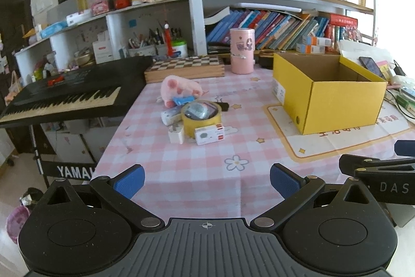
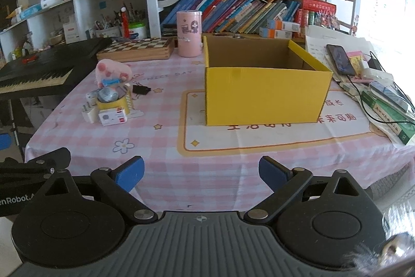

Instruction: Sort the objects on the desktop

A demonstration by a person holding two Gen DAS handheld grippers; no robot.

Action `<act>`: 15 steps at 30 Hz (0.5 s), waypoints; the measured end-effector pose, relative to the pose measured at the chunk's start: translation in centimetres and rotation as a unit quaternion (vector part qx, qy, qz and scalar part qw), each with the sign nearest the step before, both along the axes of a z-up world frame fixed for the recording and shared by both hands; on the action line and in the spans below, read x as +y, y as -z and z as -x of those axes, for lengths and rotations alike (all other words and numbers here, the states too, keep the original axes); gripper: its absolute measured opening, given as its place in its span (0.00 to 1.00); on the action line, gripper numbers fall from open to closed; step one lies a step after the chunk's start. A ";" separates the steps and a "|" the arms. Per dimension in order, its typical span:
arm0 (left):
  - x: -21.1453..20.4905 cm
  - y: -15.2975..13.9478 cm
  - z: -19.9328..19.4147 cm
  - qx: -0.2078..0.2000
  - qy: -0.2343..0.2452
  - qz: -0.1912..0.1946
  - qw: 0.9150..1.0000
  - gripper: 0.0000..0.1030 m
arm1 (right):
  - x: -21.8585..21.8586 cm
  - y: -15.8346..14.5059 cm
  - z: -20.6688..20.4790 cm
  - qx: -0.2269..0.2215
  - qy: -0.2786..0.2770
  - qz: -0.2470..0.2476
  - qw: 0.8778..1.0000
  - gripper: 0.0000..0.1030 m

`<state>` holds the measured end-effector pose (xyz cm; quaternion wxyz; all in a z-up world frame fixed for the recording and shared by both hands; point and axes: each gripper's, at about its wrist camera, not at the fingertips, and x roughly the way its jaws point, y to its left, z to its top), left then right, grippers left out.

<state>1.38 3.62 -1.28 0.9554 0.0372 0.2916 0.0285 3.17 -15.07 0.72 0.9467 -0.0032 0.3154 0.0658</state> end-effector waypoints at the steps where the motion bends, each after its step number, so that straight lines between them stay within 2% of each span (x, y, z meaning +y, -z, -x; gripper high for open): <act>1: 0.2 0.0 0.1 0.001 -0.001 0.000 1.000 1.00 | 0.2 0.0 0.1 0.001 -0.001 0.001 1.000 0.93; 15: 1.8 -0.2 1.5 0.000 -0.044 0.007 0.999 1.00 | 2.0 -0.3 0.6 0.006 -0.038 0.007 0.999 0.93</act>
